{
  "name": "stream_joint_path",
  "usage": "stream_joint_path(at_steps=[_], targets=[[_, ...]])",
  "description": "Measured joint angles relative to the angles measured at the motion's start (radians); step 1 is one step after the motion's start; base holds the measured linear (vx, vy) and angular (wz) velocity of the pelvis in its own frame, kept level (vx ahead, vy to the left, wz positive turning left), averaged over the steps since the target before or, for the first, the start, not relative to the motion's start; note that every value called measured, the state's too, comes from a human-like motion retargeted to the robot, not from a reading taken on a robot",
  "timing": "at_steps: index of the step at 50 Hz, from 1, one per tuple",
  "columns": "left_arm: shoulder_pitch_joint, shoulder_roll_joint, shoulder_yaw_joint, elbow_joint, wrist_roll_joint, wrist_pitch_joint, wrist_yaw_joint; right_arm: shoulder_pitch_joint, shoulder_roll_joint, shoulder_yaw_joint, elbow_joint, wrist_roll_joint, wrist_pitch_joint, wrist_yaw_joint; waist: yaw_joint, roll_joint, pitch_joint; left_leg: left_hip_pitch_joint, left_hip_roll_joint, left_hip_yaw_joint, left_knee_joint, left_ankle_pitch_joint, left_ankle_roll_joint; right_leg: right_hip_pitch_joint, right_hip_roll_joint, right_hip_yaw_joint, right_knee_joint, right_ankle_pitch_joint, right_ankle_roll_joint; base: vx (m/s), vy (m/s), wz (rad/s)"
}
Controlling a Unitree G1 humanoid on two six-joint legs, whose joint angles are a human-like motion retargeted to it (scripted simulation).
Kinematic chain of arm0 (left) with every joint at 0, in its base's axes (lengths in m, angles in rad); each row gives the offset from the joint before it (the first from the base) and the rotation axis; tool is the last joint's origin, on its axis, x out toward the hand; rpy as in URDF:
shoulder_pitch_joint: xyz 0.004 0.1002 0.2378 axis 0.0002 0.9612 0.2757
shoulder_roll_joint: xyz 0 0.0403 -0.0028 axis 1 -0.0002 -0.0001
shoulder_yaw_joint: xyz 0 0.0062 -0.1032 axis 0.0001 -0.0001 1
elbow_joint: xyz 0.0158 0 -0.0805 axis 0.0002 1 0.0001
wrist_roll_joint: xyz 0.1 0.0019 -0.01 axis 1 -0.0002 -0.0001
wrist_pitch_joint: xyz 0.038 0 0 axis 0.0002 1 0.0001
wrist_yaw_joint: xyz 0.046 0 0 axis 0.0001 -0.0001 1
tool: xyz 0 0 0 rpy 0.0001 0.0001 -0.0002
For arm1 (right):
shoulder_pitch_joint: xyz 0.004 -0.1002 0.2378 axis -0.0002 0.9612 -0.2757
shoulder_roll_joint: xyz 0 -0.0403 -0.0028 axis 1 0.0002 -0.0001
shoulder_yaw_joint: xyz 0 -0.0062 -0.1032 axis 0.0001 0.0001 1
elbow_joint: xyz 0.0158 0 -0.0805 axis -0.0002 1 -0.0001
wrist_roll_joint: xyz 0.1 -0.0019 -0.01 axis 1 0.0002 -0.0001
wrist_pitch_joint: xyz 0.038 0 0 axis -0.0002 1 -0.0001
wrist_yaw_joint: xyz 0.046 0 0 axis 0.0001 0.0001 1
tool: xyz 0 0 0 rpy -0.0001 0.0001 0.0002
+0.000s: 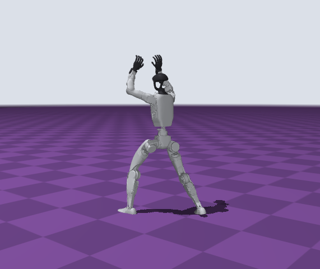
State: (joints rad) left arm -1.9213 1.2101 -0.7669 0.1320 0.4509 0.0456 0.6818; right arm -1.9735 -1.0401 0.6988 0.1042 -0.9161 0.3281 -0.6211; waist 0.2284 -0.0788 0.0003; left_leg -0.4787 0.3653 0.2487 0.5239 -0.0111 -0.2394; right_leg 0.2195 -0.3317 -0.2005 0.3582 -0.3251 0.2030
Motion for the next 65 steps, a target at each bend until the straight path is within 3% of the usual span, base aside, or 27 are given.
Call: stream_joint_path(at_steps=[5,9,15,23,30,40,48,55,59,62,65], targets=[[0.192,0.114,0.233,-0.224,0.075,0.030,0.130,0.149,-0.061,-0.228,-0.183,-0.090,0.012,-0.014,-0.072,0.046,0.135,-0.013,0.040,-0.100,0.097,-0.001,-0.022,0.032,0.057,-0.004,0.167,-0.166,-0.062,-0.28,-0.24,0.36],[0.337,0.119,0.361,-0.281,0.063,0.031,0.108,0.242,-0.101,-0.313,-0.302,-0.119,0.003,-0.023,-0.118,0.040,0.160,0.015,0.005,-0.116,0.064,0.033,-0.022,0.036,0.044,-0.029,0.258,-0.199,-0.053,-0.18,-0.08,0.46],[0.432,0.144,0.463,-0.309,0.050,0.033,0.079,0.267,-0.151,-0.321,-0.373,-0.123,0.004,-0.019,-0.133,0.031,0.114,0.076,-0.028,-0.091,-0.028,0.083,-0.022,0.059,0.027,-0.040,0.249,-0.196,-0.040,-0.03,-0.01,0.08],[0.399,0.212,0.461,-0.364,0.046,0.044,0.040,0.197,-0.223,-0.241,-0.337,-0.121,0.031,0.031,-0.124,0.033,0.057,0.097,-0.039,-0.063,-0.064,0.103,-0.022,0.049,0.008,-0.031,0.244,-0.185,-0.030,0.00,0.00,0.00],[0.357,0.231,0.433,-0.361,0.045,0.041,0.016,0.146,-0.249,-0.191,-0.314,-0.118,0.030,0.061,-0.119,0.025,0.052,0.084,-0.052,-0.054,-0.034,0.085,-0.022,0.046,-0.014,-0.030,0.252,-0.190,-0.025,0.00,0.00,0.00],[0.438,0.202,0.510,-0.407,0.018,0.024,0.023,0.226,-0.266,-0.270,-0.334,-0.138,0.044,0.056,-0.113,0.014,0.063,0.062,-0.051,-0.061,0.001,0.060,-0.022,0.047,-0.016,-0.035,0.246,-0.190,-0.027,0.00,0.00,0.00],[0.552,0.146,0.637,-0.492,0.023,0.031,0.045,0.343,-0.250,-0.376,-0.411,-0.169,0.050,0.056,-0.111,0.016,0.115,-0.001,-0.027,-0.090,0.174,-0.031,-0.022,0.049,-0.023,-0.027,0.310,-0.239,-0.043,0.03,0.02,-0.04],[0.738,0.088,0.814,-0.566,-0.003,0.010,0.056,0.469,-0.195,-0.486,-0.499,-0.179,0.022,0.042,-0.119,0.067,0.199,-0.085,0.038,-0.175,0.470,-0.175,-0.022,0.086,-0.011,-0.012,0.424,-0.318,-0.094,0.13,0.08,-0.10],[0.799,0.078,0.889,-0.604,0.000,-0.002,0.066,0.495,-0.182,-0.526,-0.531,-0.183,0.008,0.051,-0.128,0.094,0.244,-0.127,0.052,-0.213,0.632,-0.262,-0.022,0.127,-0.026,-0.013,0.459,-0.347,-0.093,0.22,0.19,-0.01],[0.809,0.093,0.913,-0.624,0.009,-0.015,0.071,0.484,-0.171,-0.536,-0.536,-0.191,0.005,0.062,-0.123,0.095,0.229,-0.148,0.048,-0.201,0.712,-0.322,-0.022,0.156,-0.055,-0.016,0.418,-0.340,-0.073,0.33,0.28,-0.09],[0.794,0.112,0.901,-0.630,0.022,-0.030,0.067,0.450,-0.171,-0.524,-0.528,-0.204,0.010,0.084,-0.089,0.086,0.156,-0.152,0.046,-0.156,0.735,-0.366,-0.022,0.171,-0.084,-0.016,0.311,-0.273,-0.055,0.43,0.32,-0.29]])
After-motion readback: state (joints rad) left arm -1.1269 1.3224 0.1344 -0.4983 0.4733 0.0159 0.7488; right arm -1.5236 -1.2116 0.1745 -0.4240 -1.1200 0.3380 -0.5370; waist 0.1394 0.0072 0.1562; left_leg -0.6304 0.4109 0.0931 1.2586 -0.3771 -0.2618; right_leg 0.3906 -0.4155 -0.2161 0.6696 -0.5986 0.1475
